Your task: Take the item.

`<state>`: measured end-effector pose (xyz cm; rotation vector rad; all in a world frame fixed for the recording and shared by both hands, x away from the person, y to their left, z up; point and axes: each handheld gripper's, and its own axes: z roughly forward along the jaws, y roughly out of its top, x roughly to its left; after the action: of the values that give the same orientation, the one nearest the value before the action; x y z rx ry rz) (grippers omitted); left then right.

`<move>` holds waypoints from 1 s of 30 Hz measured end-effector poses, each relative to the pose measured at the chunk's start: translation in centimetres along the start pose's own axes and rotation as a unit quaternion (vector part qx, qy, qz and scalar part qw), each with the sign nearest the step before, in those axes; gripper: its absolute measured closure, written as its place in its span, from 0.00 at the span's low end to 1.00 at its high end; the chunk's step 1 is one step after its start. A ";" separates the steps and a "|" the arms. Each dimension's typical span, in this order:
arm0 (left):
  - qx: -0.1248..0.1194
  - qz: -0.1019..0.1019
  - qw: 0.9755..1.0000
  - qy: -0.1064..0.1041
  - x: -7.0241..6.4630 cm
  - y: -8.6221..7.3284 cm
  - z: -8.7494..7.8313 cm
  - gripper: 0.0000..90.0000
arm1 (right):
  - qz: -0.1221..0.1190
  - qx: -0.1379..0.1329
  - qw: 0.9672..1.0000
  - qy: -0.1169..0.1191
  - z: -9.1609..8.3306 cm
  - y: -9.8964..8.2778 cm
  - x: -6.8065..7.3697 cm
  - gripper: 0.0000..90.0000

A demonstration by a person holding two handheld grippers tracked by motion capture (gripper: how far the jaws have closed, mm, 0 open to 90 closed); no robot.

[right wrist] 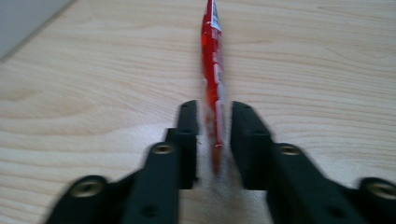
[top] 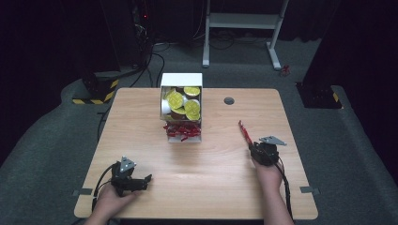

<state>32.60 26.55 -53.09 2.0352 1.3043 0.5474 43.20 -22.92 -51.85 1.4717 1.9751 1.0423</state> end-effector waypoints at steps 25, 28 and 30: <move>0.000 0.000 1.000 0.000 0.0 0.0 -0.1 0.02 | -0.025 -0.039 0.998 0.036 -1.9 1.6 3.6 0.34; -0.001 -0.001 1.000 0.001 0.0 0.0 0.0 0.02 | -0.032 -0.036 0.998 0.045 -1.9 1.8 4.7 0.30; 0.000 0.000 1.000 0.001 0.0 0.0 0.0 0.02 | -0.025 -0.032 0.997 0.061 -2.0 2.1 5.5 0.27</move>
<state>32.55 26.59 -53.09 2.0345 1.3050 0.5490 41.22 -18.01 -48.59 1.3461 2.0313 1.1883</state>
